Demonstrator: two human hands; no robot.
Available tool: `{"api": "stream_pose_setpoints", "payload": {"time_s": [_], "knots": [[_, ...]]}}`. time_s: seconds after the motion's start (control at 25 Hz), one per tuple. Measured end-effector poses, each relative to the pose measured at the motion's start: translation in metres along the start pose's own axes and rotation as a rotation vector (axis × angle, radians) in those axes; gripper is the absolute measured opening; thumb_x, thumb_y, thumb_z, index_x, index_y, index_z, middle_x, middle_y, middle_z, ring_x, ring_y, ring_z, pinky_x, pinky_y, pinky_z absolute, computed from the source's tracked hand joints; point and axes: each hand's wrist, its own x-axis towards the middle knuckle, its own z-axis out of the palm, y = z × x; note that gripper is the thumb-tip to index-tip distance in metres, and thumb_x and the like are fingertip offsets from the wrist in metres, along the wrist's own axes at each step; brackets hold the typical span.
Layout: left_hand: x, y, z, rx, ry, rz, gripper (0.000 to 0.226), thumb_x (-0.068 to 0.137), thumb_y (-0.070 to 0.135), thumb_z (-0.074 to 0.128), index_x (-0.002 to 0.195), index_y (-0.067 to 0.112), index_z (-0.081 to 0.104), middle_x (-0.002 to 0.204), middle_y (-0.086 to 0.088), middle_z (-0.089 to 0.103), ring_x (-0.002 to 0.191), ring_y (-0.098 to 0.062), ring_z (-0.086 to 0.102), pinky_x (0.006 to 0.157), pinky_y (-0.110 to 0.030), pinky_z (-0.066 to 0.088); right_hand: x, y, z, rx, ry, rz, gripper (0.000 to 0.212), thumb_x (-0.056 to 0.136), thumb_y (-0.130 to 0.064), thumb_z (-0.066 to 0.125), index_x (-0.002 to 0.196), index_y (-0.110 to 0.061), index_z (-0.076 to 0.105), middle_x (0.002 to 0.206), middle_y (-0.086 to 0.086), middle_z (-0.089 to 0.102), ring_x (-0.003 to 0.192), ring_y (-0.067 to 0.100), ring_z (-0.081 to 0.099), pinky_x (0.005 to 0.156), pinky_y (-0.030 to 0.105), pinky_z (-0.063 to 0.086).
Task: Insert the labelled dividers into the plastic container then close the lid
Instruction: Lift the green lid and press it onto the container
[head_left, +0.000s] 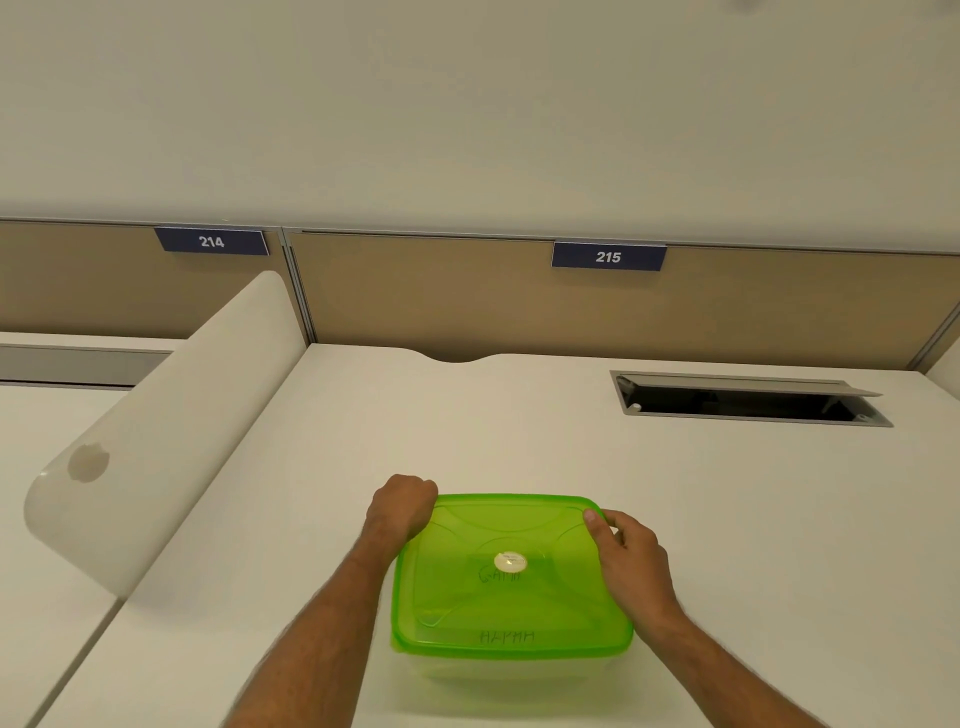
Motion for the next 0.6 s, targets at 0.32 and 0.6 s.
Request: {"api": "stream_pose_setpoints", "payload": {"time_s": [0.32, 0.6], "knots": [[-0.016, -0.005, 0.001, -0.007, 0.057, -0.047, 0.063, 0.088, 0.069, 0.041, 0.092, 0.011, 0.065, 0.105, -0.010, 0.064, 0.100, -0.031, 0.059, 0.078, -0.034, 0.041, -0.001, -0.003, 0.000, 0.007, 0.007, 0.021, 0.035, 0.094, -0.044, 0.055, 0.110, -0.016, 0.069, 0.074, 0.006, 0.066, 0.071, 0.019, 0.061, 0.063, 0.030, 0.042], [-0.041, -0.019, 0.001, -0.191, 0.140, -0.024, 0.051, 0.086, 0.067, 0.050, 0.075, 0.018, 0.054, 0.082, 0.001, 0.061, 0.082, -0.022, 0.058, 0.076, -0.036, 0.045, -0.005, -0.009, -0.001, -0.031, 0.032, 0.064, 0.038, 0.094, -0.045, 0.055, 0.106, -0.013, 0.069, 0.078, 0.003, 0.066, 0.077, 0.023, 0.060, 0.071, 0.032, 0.043]]}}
